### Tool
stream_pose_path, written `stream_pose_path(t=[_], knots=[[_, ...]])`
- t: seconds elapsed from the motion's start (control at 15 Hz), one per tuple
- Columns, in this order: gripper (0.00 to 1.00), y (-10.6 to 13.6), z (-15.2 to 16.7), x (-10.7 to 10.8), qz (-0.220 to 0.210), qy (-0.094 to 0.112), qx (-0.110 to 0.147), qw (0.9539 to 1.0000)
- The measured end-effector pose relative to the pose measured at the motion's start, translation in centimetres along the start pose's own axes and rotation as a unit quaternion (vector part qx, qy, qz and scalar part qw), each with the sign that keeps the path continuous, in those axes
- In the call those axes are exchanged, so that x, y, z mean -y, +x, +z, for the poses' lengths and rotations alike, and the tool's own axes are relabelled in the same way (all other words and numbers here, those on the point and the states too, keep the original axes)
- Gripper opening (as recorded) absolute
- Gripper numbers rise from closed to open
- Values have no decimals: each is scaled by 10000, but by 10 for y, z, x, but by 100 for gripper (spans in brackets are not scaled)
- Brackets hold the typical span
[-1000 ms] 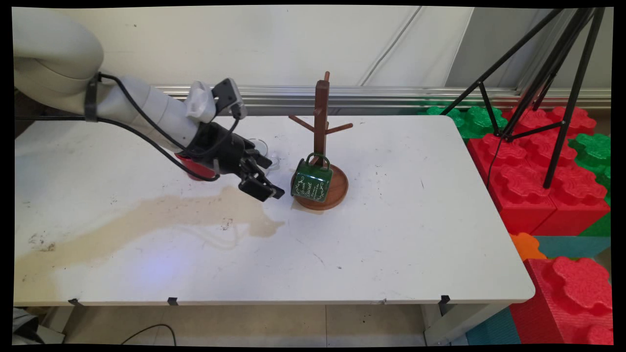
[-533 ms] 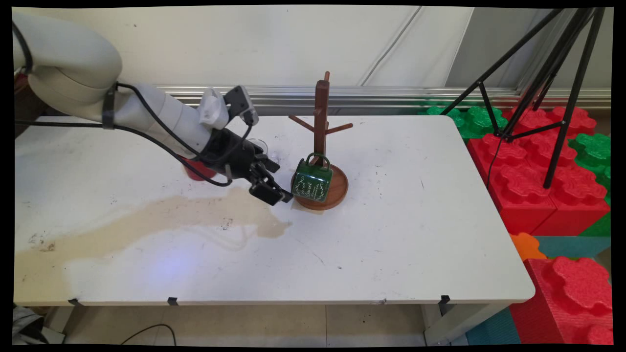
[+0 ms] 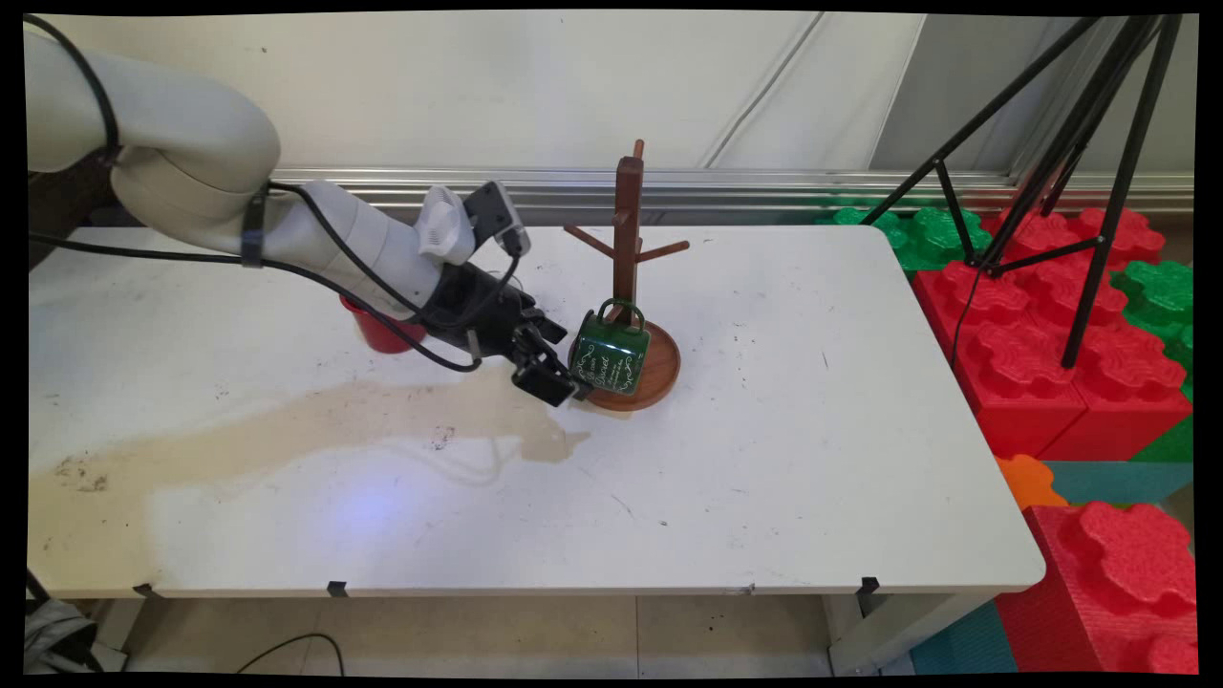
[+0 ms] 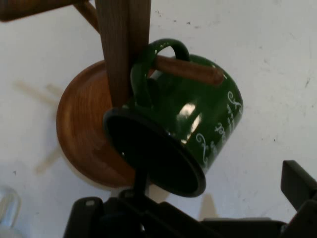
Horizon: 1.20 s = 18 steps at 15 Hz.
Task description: Pick up the green mug from the rack
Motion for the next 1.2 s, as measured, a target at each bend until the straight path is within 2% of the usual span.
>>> stream_pose_path(t=[0.67,1.2], knots=[[100,4,27,-4,-19,-80,-76,9999],[100,4,36,-7,-4,-27,-82,10000]])
